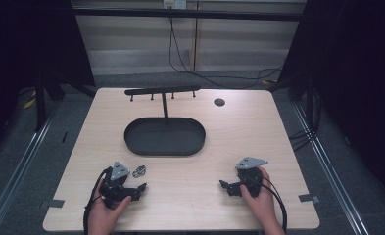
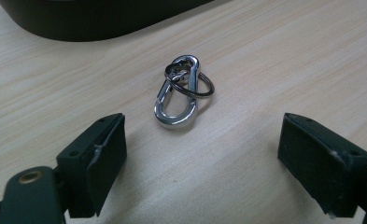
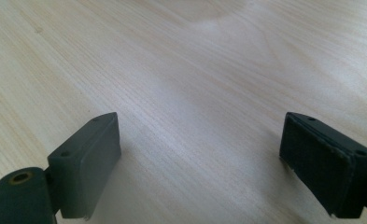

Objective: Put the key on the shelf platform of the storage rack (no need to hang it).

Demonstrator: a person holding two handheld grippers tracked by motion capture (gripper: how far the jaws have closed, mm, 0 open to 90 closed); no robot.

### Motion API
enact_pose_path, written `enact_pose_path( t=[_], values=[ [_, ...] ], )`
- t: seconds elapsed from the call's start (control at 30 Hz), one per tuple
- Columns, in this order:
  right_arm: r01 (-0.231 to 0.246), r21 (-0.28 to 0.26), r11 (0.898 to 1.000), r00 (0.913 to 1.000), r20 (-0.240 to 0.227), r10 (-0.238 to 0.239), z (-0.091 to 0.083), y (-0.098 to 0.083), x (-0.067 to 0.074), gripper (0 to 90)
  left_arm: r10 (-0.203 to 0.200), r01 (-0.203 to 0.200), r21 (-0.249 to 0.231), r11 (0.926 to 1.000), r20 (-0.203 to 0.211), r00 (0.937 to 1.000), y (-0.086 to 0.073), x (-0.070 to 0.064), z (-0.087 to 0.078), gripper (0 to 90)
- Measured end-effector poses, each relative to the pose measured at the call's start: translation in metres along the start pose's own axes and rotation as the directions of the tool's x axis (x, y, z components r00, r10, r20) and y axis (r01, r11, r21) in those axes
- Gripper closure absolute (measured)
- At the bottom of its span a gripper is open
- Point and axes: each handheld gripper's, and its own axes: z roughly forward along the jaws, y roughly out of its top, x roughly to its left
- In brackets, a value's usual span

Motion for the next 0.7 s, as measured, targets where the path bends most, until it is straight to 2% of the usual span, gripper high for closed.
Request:
enact_pose_path(
  t=[0.23,0.27,0.3,0.4,0.47,0.63,0.7],
  values=[
    [-0.002,0.001,1.0,1.0,0.0,0.002,0.0,0.0,0.0,11.8,-0.002,0.002,0.0,1.0,-0.002,1.0,-0.0001,-0.0001,-0.0005,16.3],
    [-0.002,0.001,1.0,1.0,-0.001,0.002,0.0,0.0,0.0,11.8,-0.016,0.016,-0.016,0.9997,-0.005,0.9999,-0.0005,-0.0008,0.0001,17.2],
    [-0.002,0.001,1.0,1.0,-0.001,0.002,0.0,0.0,0.0,11.8,-0.006,0.006,-0.013,0.9999,-0.011,0.9999,-0.0006,0.0005,-0.0009,19.4],
    [-0.002,0.001,1.0,1.0,-0.001,0.002,0.0,0.0,0.0,11.8,-0.022,0.022,-0.025,0.9995,-0.019,0.9996,-0.0014,0.0014,-0.002,25.7],
    [-0.002,0.001,1.0,1.0,-0.001,0.002,0.0,0.0,-0.0001,11.8,-0.023,0.023,-0.022,0.9995,-0.018,0.9996,-0.001,0.0018,-0.002,26.7],
    [-0.003,0.001,1.0,1.0,-0.001,0.003,0.0,0.0,-0.0001,11.8,-0.013,0.014,0.013,0.9998,-0.009,0.9999,0.0028,0.0003,-0.0034,30.8],
    [-0.003,0.001,1.0,1.0,-0.001,0.003,0.0,0.0,-0.0001,11.8,0.006,-0.007,0.042,0.9991,0.005,1.0,0.0077,-0.001,-0.0026,32.1]
  ],
)
